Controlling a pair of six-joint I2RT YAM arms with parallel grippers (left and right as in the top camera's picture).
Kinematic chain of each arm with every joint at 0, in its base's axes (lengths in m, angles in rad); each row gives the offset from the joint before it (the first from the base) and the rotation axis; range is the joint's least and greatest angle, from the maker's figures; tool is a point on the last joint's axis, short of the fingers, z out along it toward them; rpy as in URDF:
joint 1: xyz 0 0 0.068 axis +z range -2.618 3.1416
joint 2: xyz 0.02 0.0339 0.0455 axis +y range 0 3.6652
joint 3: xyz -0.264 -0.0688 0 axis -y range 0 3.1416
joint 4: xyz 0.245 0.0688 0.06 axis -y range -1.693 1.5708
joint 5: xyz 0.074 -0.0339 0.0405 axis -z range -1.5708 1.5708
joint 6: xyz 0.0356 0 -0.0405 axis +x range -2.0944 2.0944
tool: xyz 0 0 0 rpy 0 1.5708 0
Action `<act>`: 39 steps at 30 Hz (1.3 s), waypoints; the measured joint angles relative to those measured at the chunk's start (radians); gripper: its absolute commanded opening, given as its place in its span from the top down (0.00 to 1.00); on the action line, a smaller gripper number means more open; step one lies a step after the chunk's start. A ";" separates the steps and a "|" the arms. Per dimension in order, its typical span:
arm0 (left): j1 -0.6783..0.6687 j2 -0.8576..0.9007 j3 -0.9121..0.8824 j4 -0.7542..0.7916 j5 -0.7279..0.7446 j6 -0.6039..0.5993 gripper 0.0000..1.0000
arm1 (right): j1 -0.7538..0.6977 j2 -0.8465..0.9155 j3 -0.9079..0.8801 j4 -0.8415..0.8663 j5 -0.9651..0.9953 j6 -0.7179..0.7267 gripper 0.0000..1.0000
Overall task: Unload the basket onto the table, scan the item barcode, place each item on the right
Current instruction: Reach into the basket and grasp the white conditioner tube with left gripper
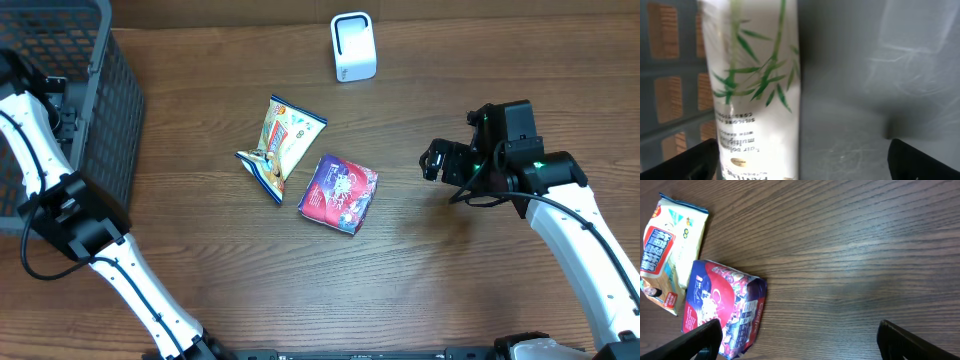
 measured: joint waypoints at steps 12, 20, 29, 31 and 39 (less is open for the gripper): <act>0.006 0.001 -0.005 0.036 -0.001 0.018 0.00 | 0.000 0.006 0.000 0.000 0.000 0.011 0.00; 0.013 -0.011 -0.075 0.120 -0.077 -0.004 0.16 | 0.000 0.006 0.000 0.000 0.000 0.011 0.00; 0.026 -0.038 -0.179 0.219 -0.085 -0.038 0.46 | 0.000 0.006 0.000 0.002 0.000 0.026 0.00; 0.025 -0.039 -0.188 0.226 -0.084 -0.042 0.51 | 0.000 0.006 0.000 0.003 0.001 0.030 0.00; 0.023 -0.039 -0.194 0.226 -0.082 -0.060 0.79 | 0.000 0.006 0.000 0.003 0.000 0.034 0.00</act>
